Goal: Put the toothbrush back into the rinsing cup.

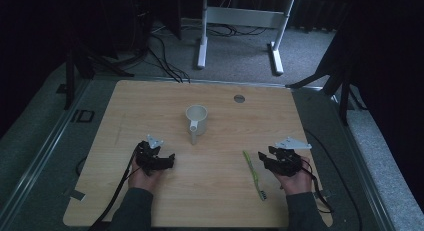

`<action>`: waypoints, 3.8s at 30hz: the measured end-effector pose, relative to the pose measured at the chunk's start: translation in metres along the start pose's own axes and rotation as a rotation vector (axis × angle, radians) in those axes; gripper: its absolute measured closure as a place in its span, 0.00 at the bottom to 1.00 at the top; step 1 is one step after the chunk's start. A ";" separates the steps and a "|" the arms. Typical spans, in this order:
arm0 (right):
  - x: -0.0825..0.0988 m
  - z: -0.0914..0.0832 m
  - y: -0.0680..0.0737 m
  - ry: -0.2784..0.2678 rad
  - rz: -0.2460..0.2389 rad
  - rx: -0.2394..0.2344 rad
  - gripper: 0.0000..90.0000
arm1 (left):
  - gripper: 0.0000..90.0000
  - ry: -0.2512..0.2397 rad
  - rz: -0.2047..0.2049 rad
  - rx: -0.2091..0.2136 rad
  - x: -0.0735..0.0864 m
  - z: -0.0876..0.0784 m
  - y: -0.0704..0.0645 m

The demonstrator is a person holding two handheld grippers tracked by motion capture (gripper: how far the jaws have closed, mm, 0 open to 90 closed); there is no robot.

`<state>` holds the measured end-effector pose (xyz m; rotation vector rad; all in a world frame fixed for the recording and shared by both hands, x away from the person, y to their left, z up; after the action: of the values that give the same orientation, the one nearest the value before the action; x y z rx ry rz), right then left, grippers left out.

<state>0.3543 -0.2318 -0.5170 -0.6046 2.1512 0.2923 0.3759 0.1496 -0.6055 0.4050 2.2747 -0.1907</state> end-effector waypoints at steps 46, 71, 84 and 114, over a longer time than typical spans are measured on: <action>-0.011 0.002 0.029 0.299 0.015 0.046 0.75 | 0.16 -0.001 0.000 0.001 0.000 0.000 0.000; 0.003 0.022 0.024 0.460 0.053 0.007 0.77 | 0.16 0.000 0.000 0.002 0.000 0.000 -0.001; 0.012 0.031 0.022 0.517 0.077 -0.006 0.76 | 0.15 0.000 -0.001 0.002 0.000 0.000 -0.001; 0.035 0.041 0.028 0.633 0.060 -0.005 0.81 | 0.16 -0.001 -0.001 0.002 0.000 0.000 -0.001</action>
<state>0.3501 -0.2018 -0.5695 -0.7019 2.7788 0.1467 0.3756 0.1488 -0.6056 0.4046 2.2742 -0.1932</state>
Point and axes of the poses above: each handheld gripper's, and its own axes: z roughly forward along the jaws, x roughly out of its underside, y roughly to its left, the point moved 6 cm from there along z, roughly forward along the jaws, and after that the axes turned 3 degrees about -y, right-handed, at the moved point
